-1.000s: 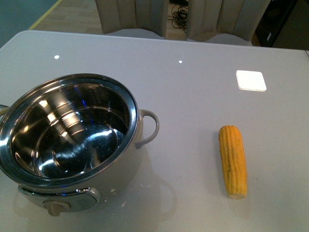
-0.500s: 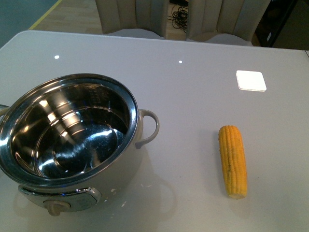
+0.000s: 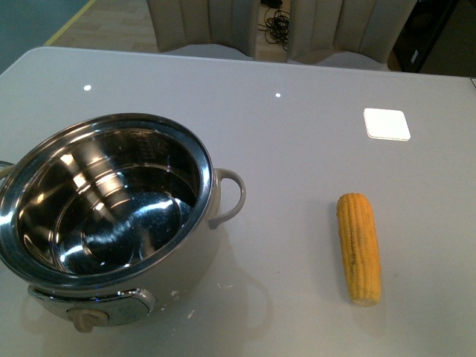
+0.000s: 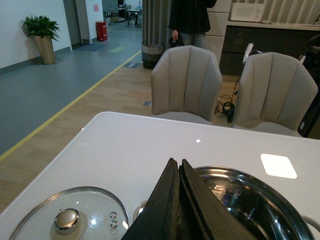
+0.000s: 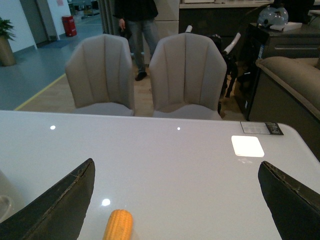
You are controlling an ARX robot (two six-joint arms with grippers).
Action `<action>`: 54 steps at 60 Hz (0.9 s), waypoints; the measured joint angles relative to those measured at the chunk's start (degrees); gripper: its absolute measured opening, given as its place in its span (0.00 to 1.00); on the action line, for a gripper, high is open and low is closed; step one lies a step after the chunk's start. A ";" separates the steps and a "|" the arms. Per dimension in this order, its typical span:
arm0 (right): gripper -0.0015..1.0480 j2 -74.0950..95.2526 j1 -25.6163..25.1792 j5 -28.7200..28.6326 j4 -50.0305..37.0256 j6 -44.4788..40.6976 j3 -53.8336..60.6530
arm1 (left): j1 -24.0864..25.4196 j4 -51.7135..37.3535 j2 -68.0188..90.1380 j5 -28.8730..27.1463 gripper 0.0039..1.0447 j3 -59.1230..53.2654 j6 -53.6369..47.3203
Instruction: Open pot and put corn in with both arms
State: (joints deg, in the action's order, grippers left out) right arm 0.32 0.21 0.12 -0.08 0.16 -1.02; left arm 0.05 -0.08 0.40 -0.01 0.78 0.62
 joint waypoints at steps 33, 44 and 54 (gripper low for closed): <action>0.91 0.00 0.00 0.00 0.00 0.00 0.00 | 0.00 0.02 -0.04 0.00 0.75 0.00 0.00; 0.91 0.00 0.00 0.00 0.00 0.00 0.00 | 0.00 0.02 -0.04 0.00 0.93 0.00 -0.13; 0.91 0.13 0.02 0.22 0.15 0.11 -0.07 | 0.00 0.02 -0.04 0.00 0.93 0.00 -0.13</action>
State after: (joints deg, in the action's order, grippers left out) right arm 0.45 0.23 0.34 0.08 0.27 -1.08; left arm 0.05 -0.05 0.36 -0.01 0.78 0.49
